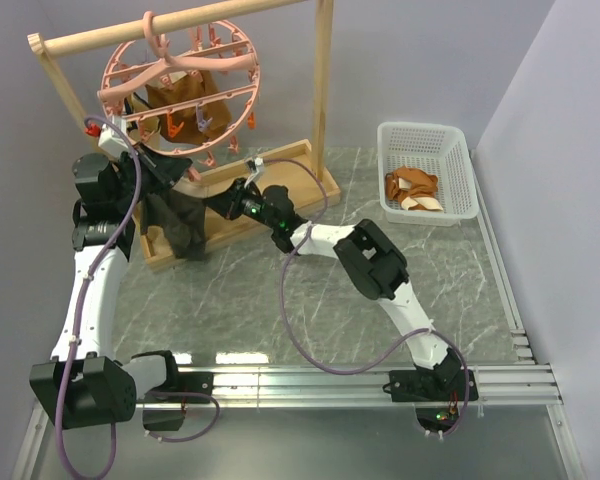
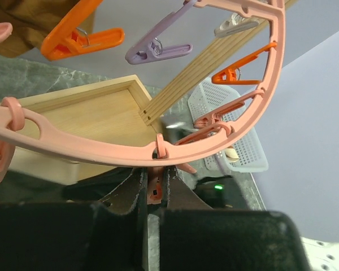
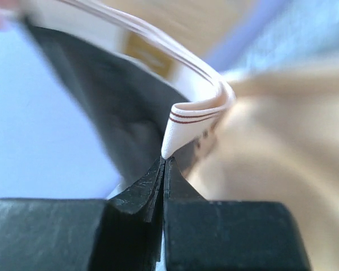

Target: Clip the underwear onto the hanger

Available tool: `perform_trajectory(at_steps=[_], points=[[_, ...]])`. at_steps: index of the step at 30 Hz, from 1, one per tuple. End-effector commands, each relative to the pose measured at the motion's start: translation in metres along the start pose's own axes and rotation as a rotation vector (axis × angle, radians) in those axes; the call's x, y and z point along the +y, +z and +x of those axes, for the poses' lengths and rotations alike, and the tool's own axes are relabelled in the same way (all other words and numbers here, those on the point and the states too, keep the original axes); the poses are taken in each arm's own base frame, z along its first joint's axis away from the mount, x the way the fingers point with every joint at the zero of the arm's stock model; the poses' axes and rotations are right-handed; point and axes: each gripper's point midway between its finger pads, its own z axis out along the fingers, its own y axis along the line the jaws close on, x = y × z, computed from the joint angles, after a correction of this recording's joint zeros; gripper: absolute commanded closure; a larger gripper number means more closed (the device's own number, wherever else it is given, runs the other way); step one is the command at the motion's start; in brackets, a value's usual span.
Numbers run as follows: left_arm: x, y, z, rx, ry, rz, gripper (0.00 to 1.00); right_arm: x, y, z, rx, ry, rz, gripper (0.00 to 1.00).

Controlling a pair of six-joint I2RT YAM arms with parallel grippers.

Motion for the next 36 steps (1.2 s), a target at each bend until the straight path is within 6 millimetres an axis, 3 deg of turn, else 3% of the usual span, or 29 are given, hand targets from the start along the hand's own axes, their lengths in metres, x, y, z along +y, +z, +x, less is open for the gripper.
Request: perform_trajectory(at_steps=[1, 6, 13, 16, 23, 36], points=[[0.003, 0.002, -0.013, -0.021, 0.013, -0.030, 1.00, 0.057, 0.000, -0.055, -0.151, -0.339, -0.080, 1.00], [0.005, 0.003, -0.015, -0.023, 0.013, -0.048, 1.00, 0.086, -0.008, -0.057, -0.217, -0.566, -0.070, 1.00], [0.009, 0.000, -0.012, -0.010, 0.025, -0.076, 1.00, 0.102, -0.018, -0.040, -0.252, -0.859, -0.028, 1.00], [0.014, -0.001, -0.009, 0.002, 0.042, -0.090, 1.00, 0.111, -0.020, -0.046, -0.286, -0.934, -0.020, 1.00], [0.022, -0.003, -0.002, 0.033, 0.101, -0.112, 1.00, 0.122, -0.027, -0.062, -0.329, -1.066, -0.019, 1.00], [0.027, -0.003, 0.009, 0.092, 0.142, -0.118, 1.00, 0.145, -0.030, -0.056, -0.318, -1.186, -0.164, 1.00]])
